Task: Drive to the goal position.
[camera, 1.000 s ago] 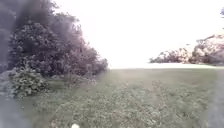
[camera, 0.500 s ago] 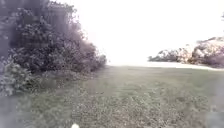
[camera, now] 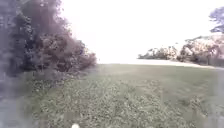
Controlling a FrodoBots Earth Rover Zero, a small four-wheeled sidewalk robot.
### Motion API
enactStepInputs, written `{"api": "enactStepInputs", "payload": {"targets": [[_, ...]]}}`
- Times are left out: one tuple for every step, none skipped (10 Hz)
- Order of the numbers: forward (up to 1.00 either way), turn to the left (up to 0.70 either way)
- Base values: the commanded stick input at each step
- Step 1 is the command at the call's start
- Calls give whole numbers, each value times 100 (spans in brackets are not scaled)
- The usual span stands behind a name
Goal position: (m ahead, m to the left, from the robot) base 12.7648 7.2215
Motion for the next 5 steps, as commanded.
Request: {"api": "enactStepInputs", "payload": {"targets": [[85,0],[85,0],[85,0],[85,0],[85,0]]}}
